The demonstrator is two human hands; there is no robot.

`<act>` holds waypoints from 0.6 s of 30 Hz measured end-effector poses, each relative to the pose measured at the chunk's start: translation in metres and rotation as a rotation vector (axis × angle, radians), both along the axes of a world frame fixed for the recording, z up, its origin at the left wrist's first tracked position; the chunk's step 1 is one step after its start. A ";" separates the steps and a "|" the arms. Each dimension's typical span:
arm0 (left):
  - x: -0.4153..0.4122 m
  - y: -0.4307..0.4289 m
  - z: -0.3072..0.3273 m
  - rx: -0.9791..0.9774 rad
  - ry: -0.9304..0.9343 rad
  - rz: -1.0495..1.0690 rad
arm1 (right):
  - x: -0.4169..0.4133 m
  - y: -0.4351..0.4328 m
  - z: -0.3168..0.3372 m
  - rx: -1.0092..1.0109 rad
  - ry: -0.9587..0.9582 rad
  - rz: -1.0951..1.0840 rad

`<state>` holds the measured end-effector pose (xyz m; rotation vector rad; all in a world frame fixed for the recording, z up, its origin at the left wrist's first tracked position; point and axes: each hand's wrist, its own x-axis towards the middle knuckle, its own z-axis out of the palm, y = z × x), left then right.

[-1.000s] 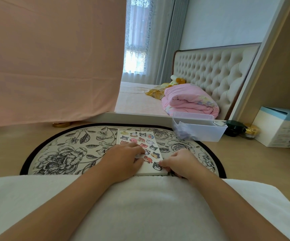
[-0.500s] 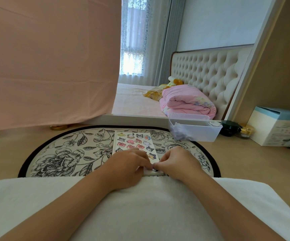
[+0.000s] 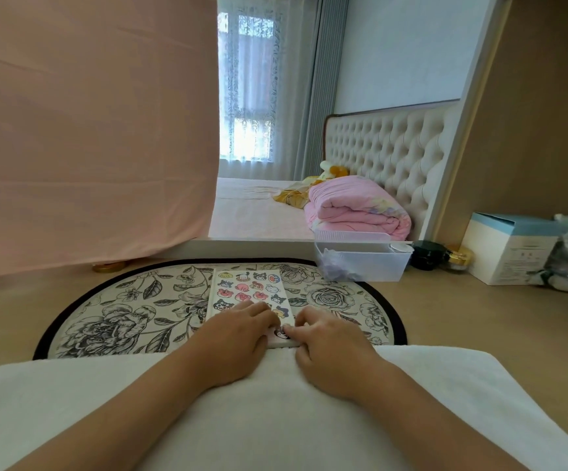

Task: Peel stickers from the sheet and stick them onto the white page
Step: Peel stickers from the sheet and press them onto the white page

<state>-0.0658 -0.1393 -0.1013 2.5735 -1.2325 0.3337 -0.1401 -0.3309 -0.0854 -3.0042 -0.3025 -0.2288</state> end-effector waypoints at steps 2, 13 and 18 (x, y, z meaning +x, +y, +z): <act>0.001 -0.001 -0.001 0.057 -0.016 0.016 | -0.001 0.001 -0.001 0.005 -0.012 0.004; -0.006 0.004 -0.002 0.080 -0.080 -0.017 | 0.003 -0.003 -0.005 0.031 -0.012 -0.005; -0.007 0.008 -0.001 0.020 -0.051 -0.029 | 0.004 -0.005 -0.008 0.028 -0.042 0.007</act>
